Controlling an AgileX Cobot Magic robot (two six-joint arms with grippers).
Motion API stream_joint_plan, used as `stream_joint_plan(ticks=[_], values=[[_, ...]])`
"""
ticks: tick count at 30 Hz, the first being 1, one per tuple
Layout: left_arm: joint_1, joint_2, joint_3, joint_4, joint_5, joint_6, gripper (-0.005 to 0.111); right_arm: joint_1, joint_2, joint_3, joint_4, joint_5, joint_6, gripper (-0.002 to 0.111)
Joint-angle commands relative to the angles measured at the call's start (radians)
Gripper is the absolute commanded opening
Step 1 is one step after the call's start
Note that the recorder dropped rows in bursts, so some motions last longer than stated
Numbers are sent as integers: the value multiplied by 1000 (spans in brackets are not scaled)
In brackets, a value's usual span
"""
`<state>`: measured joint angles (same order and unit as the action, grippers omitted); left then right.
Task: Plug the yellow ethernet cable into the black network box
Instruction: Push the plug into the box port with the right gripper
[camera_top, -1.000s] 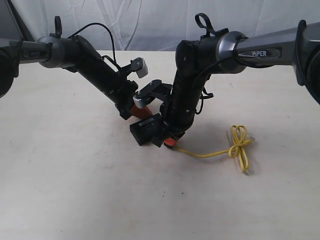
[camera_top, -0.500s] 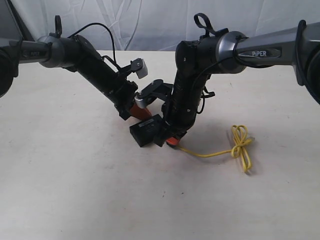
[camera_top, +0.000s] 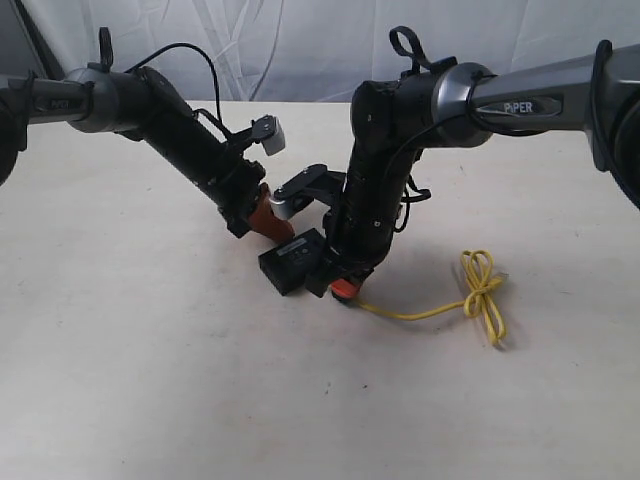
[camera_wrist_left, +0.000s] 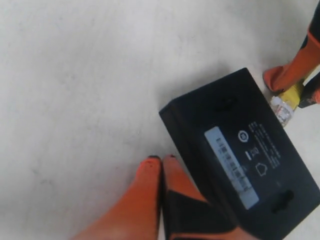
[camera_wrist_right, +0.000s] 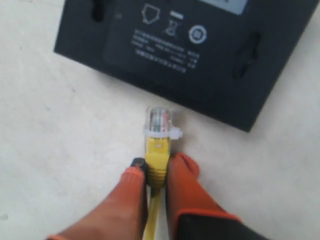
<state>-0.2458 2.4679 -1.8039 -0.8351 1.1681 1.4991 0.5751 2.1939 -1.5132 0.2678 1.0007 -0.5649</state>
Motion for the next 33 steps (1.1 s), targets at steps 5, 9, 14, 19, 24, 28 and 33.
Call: stream_joint_plan(ticks=[5, 9, 14, 19, 24, 28, 33], values=[[4, 20, 10, 160, 7, -23, 0, -4, -2, 1, 52, -20, 45, -1], [4, 22, 10, 158, 8, -23, 0, -4, -2, 1, 52, -40, 52, -1], [4, 22, 10, 139, 8, -23, 0, -4, -2, 1, 58, -70, 52, -1], [4, 22, 10, 131, 28, -21, 0, -4, -2, 1, 53, -99, 52, -1], [4, 22, 10, 85, 29, -9, 0, -4, -2, 1, 51, -95, 52, -1], [4, 22, 10, 74, 45, 7, 0, -4, -2, -11, 42, -102, 52, -1], [4, 22, 10, 75, 43, 7, 0, -4, 37, -104, 27, -18, 81, -1]])
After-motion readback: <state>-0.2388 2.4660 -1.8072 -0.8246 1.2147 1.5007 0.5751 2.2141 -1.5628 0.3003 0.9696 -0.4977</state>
